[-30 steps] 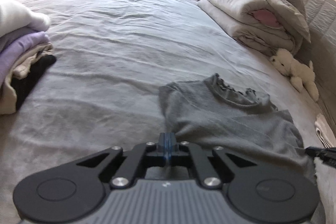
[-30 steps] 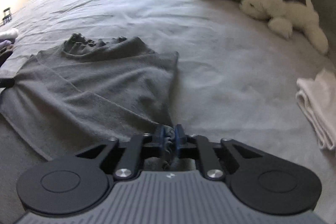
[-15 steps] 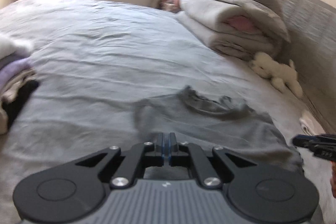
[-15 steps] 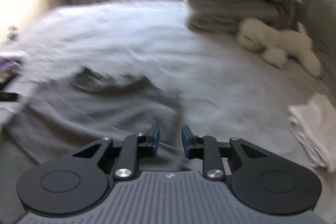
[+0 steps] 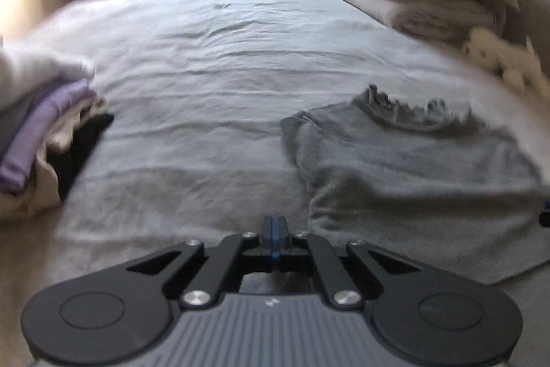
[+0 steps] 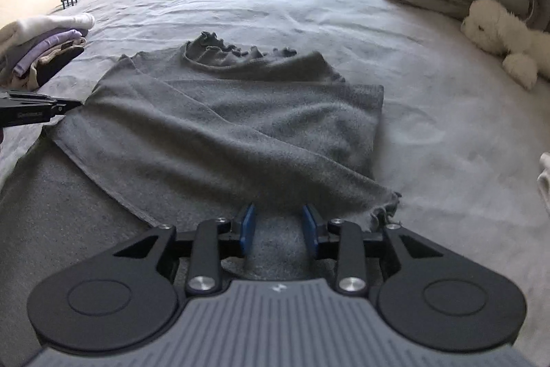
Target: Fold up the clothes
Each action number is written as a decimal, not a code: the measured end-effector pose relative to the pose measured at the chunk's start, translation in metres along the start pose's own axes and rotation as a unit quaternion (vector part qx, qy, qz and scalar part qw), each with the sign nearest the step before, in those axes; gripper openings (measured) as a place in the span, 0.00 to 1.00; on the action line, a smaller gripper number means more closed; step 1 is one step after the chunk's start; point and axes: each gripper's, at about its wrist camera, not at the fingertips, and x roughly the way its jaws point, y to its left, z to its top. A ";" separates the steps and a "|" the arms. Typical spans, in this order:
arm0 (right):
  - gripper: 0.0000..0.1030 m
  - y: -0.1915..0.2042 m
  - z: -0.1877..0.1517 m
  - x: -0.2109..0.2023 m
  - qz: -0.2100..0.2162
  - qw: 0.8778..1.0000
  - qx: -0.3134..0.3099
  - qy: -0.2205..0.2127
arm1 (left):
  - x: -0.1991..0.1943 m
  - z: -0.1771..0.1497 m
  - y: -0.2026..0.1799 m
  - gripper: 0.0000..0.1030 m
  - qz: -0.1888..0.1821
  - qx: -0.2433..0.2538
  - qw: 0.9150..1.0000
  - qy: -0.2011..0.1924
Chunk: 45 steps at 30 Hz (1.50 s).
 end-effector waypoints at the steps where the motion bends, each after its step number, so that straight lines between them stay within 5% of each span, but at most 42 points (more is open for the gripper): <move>1: 0.34 0.000 0.001 -0.005 0.004 1.000 0.005 -0.016 | -0.005 0.004 0.008 0.02 -0.020 -0.023 1.000 -0.004; 5: 0.34 -0.002 0.001 -0.008 0.021 0.999 0.019 -0.021 | -0.021 0.015 0.026 0.11 -0.065 -0.078 0.995 -0.022; 11: 0.36 0.024 -0.004 0.005 0.029 0.999 -0.019 0.015 | -0.012 0.009 -0.004 0.36 -0.054 -0.017 0.998 -0.024; 14: 0.38 0.024 -0.005 0.006 0.039 0.999 -0.006 0.012 | -0.002 0.002 -0.024 0.36 -0.036 0.028 0.999 -0.020; 17: 0.38 0.028 -0.007 0.005 0.053 0.999 -0.006 0.011 | 0.004 -0.005 -0.032 0.13 -0.026 0.048 0.998 -0.017; 20: 0.35 0.024 -0.004 -0.001 0.039 0.999 -0.005 -0.004 | 0.000 -0.003 -0.032 0.06 -0.029 0.051 0.998 -0.018; 24: 0.36 -0.027 0.002 -0.021 0.012 0.994 0.100 -0.047 | -0.006 0.004 -0.010 0.05 -0.062 -0.011 0.998 -0.013; 27: 0.36 -0.056 -0.004 -0.023 0.015 0.988 0.152 -0.029 | -0.009 0.005 -0.006 0.05 -0.069 -0.028 0.997 -0.015; 32: 0.36 -0.033 -0.017 -0.007 0.051 0.993 0.097 0.052 | -0.003 0.003 0.002 0.05 -0.078 -0.056 0.995 -0.006; 37: 0.34 -0.029 -0.018 -0.010 0.035 0.995 0.085 0.050 | -0.001 0.003 0.008 0.05 -0.085 -0.075 0.994 -0.002; 41: 0.38 -0.037 -0.019 -0.029 0.081 0.991 0.106 0.014 | -0.005 0.005 0.008 0.05 -0.092 -0.075 0.993 -0.009; 45: 0.37 -0.033 -0.018 -0.021 0.052 0.993 0.099 0.037 | 0.002 0.002 0.009 0.05 -0.086 -0.072 0.994 0.001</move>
